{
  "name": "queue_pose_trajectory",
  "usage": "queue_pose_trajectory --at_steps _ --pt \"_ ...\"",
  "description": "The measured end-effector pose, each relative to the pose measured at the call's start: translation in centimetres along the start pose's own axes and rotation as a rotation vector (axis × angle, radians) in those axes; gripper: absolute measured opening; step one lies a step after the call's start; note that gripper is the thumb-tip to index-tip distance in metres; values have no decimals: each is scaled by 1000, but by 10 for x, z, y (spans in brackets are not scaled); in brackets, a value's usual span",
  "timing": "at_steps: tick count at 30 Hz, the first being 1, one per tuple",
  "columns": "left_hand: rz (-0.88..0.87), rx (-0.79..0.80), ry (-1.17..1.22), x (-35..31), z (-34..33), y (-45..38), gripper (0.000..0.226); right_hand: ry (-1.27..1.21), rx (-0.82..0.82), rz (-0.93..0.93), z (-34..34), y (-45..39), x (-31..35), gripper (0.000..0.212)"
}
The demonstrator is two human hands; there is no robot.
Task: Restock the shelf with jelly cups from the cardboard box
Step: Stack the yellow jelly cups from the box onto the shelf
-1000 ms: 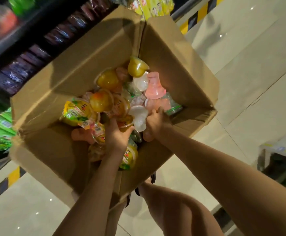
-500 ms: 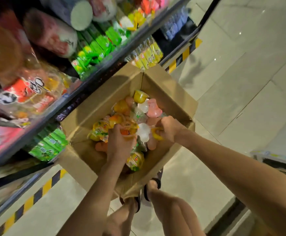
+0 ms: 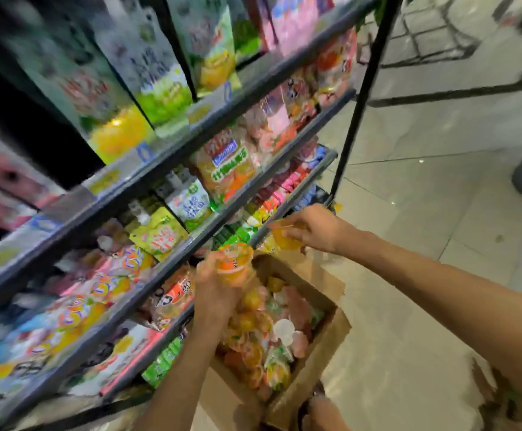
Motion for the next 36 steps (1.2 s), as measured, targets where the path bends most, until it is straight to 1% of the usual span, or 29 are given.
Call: queue_pose_trajectory --at_steps 2,4,7,10,13,16,18,21,25,31,36 --pt "17 -32 53 -37 24 -11 43 -39 -91 65 56 23 25 33" --pt "-50 -33 86 -82 46 -25 52 -19 -180 110 109 46 47 34" --pt "-188 -83 58 -156 85 -46 45 56 -288 218 185 74 83 33" --pt "-315 -158 48 -225 127 -64 45 82 -395 327 255 103 118 32" --pt "-404 -236 35 -276 168 -80 46 77 -499 421 311 122 149 30" --pt "-452 -336 18 -311 211 -86 47 47 -575 544 348 134 182 30" --pt "-449 -384 3 -319 235 -86 46 35 -611 625 361 136 204 30" --pt "-452 -430 -58 -318 269 -84 48 22 -629 676 367 132 234 31" --pt "-423 -478 -88 -310 309 -80 50 -21 -580 745 357 127 273 34" --pt "-380 -579 -154 -296 354 -56 44 -61 -510 871 329 125 333 34" --pt "-281 -671 -187 -271 390 -34 47 -78 -498 916 315 125 385 34"
Point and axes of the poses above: each hand's wrist, its own y-axis away from the middle knuckle, its own z-axis out of the back of the hand, x = y × z, the point moved 4 cm from there along -y, towards the middle knuckle, and after that the axes turned 13 degrees about -z, right-handed, at the moved point
